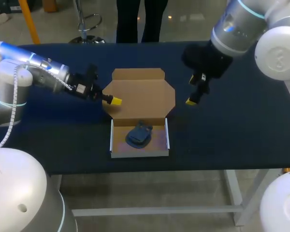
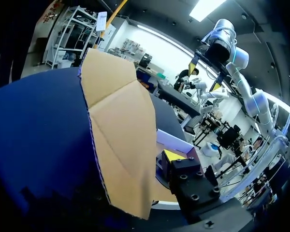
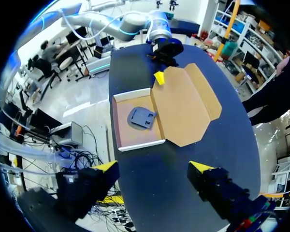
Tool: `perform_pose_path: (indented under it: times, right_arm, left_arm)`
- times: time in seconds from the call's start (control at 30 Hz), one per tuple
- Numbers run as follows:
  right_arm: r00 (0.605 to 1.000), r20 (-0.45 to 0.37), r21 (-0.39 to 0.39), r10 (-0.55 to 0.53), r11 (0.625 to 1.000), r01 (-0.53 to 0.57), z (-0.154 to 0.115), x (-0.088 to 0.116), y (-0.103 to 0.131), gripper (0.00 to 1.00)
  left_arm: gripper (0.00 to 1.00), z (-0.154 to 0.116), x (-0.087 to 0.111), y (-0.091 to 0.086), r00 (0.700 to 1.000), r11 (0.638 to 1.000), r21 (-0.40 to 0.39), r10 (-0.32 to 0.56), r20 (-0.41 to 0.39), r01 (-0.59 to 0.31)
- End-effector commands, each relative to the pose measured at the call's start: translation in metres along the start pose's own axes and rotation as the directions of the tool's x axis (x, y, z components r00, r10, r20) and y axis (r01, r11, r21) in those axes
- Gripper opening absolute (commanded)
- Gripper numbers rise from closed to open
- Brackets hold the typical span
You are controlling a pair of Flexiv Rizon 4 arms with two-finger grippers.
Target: Assemble the packaging by folding the flat box into shape, placing the metal phone stand inside, and closing the box properly
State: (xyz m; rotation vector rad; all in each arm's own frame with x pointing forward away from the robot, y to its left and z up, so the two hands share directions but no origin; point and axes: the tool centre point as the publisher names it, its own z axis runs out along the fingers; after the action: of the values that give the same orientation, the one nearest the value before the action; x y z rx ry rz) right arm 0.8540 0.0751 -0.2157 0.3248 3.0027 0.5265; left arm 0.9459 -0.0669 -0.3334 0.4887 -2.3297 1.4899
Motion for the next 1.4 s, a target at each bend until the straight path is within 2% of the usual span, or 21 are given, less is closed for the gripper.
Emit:
perform_pose_path:
  times: [0.03, 0.2, 0.43, 0.57, 1.23, 1.33, 1.4]
  right_arm:
    - [1.000, -0.005, 0.008, -0.001, 1.000, 0.001, -0.0014, -0.0001, 0.0019, 1.00]
    - [1.000, -0.004, 0.010, -0.003, 1.000, 0.003, -0.0017, 0.0014, 0.0021, 1.00]
    - [1.000, -0.004, 0.011, -0.004, 1.000, 0.004, -0.0024, 0.0031, 0.0021, 1.00]
    - [1.000, -0.005, 0.012, -0.003, 1.000, 0.003, -0.0022, 0.0038, 0.0022, 1.00]
    - [1.000, -0.013, 0.018, -0.003, 1.000, 0.003, 0.0003, 0.0036, 0.0027, 1.00]
    - [1.000, -0.016, 0.019, -0.002, 1.000, 0.003, 0.0008, 0.0035, 0.0026, 1.00]
    - [1.000, -0.016, 0.019, -0.002, 1.000, 0.003, 0.0009, 0.0035, 0.0026, 1.00]
  left_arm:
    - [0.41, 0.0021, 0.0023, 0.0007, 1.000, 1.000, 0.009, 0.006, -0.001, -0.006]
    - [0.40, 0.0040, 0.0047, 0.0004, 1.000, 1.000, 0.011, 0.021, -0.008, -0.021]
    - [0.30, 0.0039, 0.0064, 0.0015, 0.999, 0.999, 0.017, 0.039, -0.009, -0.039]
    - [0.31, 0.0039, 0.0074, 0.0013, 0.999, 0.999, 0.018, 0.047, -0.017, -0.046]
    - [0.21, 0.0034, 0.0036, -0.0032, 0.998, 0.998, 0.044, 0.054, -0.021, -0.053]
    - [0.00, 0.0035, 0.0035, -0.0034, 0.998, 0.997, 0.046, 0.059, -0.026, -0.057]
    - [0.00, 0.0036, 0.0033, -0.0035, 0.997, 0.997, 0.044, 0.066, -0.033, -0.065]
